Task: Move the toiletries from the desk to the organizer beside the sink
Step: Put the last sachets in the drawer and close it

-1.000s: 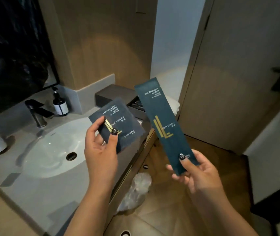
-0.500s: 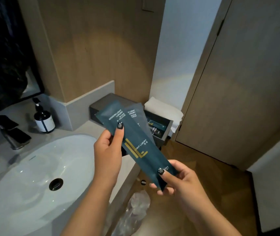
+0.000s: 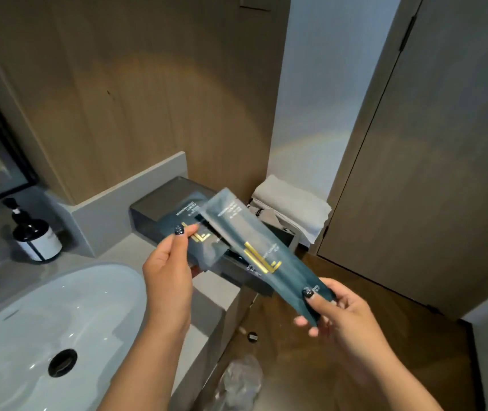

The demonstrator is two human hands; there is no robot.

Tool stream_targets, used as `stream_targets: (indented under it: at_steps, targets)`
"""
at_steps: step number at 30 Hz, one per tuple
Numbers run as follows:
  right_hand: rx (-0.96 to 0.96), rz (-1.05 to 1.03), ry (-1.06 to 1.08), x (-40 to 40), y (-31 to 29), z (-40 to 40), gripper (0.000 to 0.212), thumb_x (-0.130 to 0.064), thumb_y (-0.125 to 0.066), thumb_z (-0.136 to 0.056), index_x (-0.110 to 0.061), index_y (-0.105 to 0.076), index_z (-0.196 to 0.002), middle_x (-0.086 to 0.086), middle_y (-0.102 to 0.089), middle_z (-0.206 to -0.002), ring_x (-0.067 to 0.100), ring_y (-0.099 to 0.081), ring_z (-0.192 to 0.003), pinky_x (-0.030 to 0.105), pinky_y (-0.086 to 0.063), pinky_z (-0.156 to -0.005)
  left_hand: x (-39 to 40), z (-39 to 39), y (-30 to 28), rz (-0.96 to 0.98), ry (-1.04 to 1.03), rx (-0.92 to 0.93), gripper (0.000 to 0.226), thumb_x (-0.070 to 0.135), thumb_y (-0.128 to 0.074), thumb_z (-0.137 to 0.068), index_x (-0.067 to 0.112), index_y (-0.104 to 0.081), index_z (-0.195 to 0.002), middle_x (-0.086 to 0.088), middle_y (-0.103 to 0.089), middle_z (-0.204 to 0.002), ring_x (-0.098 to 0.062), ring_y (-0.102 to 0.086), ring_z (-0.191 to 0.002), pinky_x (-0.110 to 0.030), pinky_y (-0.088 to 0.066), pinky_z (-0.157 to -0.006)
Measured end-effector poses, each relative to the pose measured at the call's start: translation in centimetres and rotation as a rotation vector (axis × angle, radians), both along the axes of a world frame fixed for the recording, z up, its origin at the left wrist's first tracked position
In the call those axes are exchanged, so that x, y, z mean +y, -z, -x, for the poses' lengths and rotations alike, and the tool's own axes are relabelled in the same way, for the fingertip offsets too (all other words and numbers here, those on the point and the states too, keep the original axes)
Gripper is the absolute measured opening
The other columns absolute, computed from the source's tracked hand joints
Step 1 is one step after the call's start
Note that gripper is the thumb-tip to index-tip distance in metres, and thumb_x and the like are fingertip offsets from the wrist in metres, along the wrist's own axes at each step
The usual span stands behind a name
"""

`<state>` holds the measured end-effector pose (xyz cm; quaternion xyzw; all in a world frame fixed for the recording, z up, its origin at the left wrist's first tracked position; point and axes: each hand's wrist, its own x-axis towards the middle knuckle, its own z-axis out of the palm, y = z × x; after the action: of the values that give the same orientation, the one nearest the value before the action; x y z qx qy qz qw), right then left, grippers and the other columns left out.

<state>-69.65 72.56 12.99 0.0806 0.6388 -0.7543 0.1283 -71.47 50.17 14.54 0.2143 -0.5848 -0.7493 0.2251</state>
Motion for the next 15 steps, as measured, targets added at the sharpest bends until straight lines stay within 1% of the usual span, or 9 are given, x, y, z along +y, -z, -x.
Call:
stream_targets:
  at_steps: [2,5,7,8,10,11,13,14,15]
  targets:
    - [-0.025,-0.039,0.025,3.3,0.3,3.0,0.019,-0.002,-0.057,-0.091,-0.007,-0.064,-0.108,0.014,-0.074,-0.084,0.026,-0.068,-0.063,0.021,-0.051,-0.044,0.8,1.7,-0.2,0.001,-0.120,0.020,0.021,0.016,-0.054,-0.096,0.026,-0.073,-0.100,0.007,-0.072,-0.093,-0.018,-0.066,-0.089,-0.040,-0.053,-0.081]
    - [-0.090,-0.098,0.027,7.7,0.8,7.1,0.020,-0.003,-0.055,-0.093,-0.010,-0.065,-0.109,0.014,-0.075,-0.088,0.023,-0.071,-0.067,0.021,-0.051,-0.046,2.9,3.6,-0.4,0.005,-0.244,0.008,0.023,0.012,-0.057,-0.093,0.023,-0.070,-0.107,0.002,-0.072,-0.103,-0.018,-0.066,-0.092,-0.041,-0.051,-0.090]
    - [-0.135,-0.115,0.002,9.8,1.2,9.6,0.020,-0.003,-0.055,-0.093,-0.009,-0.064,-0.110,0.017,-0.074,-0.091,0.023,-0.072,-0.068,0.021,-0.051,-0.045,4.8,4.5,-0.3,0.000,-0.299,-0.009,0.021,0.015,-0.056,-0.094,0.025,-0.069,-0.108,0.002,-0.071,-0.106,-0.014,-0.065,-0.093,-0.041,-0.051,-0.095]
    - [-0.151,-0.116,-0.021,10.5,1.3,10.7,0.020,-0.003,-0.055,-0.093,-0.009,-0.063,-0.110,0.018,-0.073,-0.092,0.023,-0.072,-0.068,0.021,-0.051,-0.045,5.7,4.8,-0.3,0.001,-0.320,-0.016,0.021,0.017,-0.056,-0.094,0.024,-0.069,-0.109,0.002,-0.071,-0.107,-0.013,-0.065,-0.097,-0.044,-0.049,-0.098]
    - [-0.177,-0.119,-0.068,11.4,1.6,12.9,0.019,-0.003,-0.055,-0.093,-0.008,-0.062,-0.110,0.020,-0.072,-0.096,0.024,-0.073,-0.069,0.021,-0.051,-0.044,7.4,5.3,-0.1,0.007,-0.349,-0.018,0.022,0.017,-0.056,-0.094,0.020,-0.067,-0.113,0.001,-0.070,-0.111,-0.016,-0.063,-0.108,-0.046,-0.047,-0.102]
    - [-0.188,-0.128,-0.089,11.5,1.7,13.9,0.019,-0.003,-0.055,-0.093,-0.008,-0.062,-0.110,0.020,-0.071,-0.098,0.024,-0.073,-0.070,0.020,-0.052,-0.045,8.1,5.5,0.1,0.009,-0.361,-0.017,0.022,0.015,-0.057,-0.094,0.019,-0.066,-0.113,0.000,-0.069,-0.112,-0.017,-0.063,-0.109,-0.047,-0.046,-0.102]
    - [-0.214,-0.138,-0.130,11.1,2.2,15.7,0.019,-0.002,-0.055,-0.093,-0.007,-0.061,-0.110,0.022,-0.069,-0.100,0.026,-0.074,-0.071,0.021,-0.053,-0.045,8.9,5.7,0.5,-0.003,-0.380,-0.016,0.024,0.011,-0.058,-0.093,0.015,-0.063,-0.116,-0.003,-0.069,-0.112,-0.018,-0.066,-0.104,-0.045,-0.051,-0.096]
    - [-0.232,-0.131,-0.152,10.7,2.5,16.5,0.020,-0.001,-0.054,-0.093,-0.005,-0.061,-0.111,0.023,-0.068,-0.101,0.027,-0.073,-0.070,0.021,-0.054,-0.046,9.1,5.7,0.7,-0.018,-0.385,-0.020,0.026,0.010,-0.057,-0.093,0.014,-0.059,-0.119,-0.004,-0.069,-0.113,-0.016,-0.067,-0.098,-0.039,-0.057,-0.087]
    - [-0.251,-0.119,-0.173,10.2,2.7,17.2,0.021,0.000,-0.053,-0.093,-0.003,-0.060,-0.112,0.025,-0.067,-0.102,0.027,-0.073,-0.067,0.021,-0.054,-0.046,9.1,5.7,0.9,-0.033,-0.388,-0.026,0.028,0.010,-0.056,-0.094,0.014,-0.056,-0.122,-0.005,-0.068,-0.115,-0.014,-0.069,-0.091,-0.029,-0.060,-0.074]
